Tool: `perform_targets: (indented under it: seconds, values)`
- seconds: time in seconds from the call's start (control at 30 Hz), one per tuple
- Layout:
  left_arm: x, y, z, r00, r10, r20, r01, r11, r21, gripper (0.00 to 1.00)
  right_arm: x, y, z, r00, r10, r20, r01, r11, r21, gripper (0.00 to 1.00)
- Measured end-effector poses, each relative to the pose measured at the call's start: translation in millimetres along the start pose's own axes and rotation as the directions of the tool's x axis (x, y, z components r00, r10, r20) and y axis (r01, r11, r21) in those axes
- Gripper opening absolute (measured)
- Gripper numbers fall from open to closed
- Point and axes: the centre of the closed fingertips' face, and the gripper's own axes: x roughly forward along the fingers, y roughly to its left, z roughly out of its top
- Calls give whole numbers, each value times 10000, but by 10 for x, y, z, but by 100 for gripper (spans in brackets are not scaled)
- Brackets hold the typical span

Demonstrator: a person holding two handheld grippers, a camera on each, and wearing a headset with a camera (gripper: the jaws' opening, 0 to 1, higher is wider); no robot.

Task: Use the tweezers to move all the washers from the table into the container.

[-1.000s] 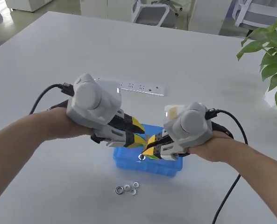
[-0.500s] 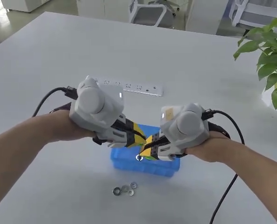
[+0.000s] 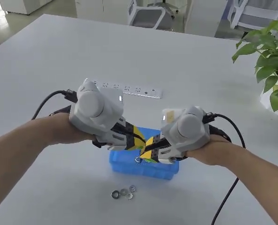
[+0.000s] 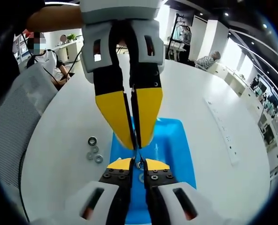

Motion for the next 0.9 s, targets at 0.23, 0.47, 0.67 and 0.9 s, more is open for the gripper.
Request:
perform_targets:
  seconds: [0.23, 0.47, 0.67, 0.9]
  values:
    - [8, 22, -5, 10000, 21, -9, -21, 10000, -12, 5, -109, -33, 29, 9996, -224, 180, 221, 9996, 174, 12]
    - [4, 10, 13, 10000, 1, -32, -1, 10000, 19, 5, -206, -26, 51, 9984, -390, 417, 367, 9979, 532, 15]
    - [-22, 10, 48, 10000, 92, -7, -92, 10000, 14, 5, -315, -11, 21, 9970, -632, 442, 599, 9956, 714, 17]
    - [-77, -6, 114, 9998, 179, 29, -179, 9998, 63, 5, -441, 14, -1, 9943, -925, 531, 869, 9912, 995, 20]
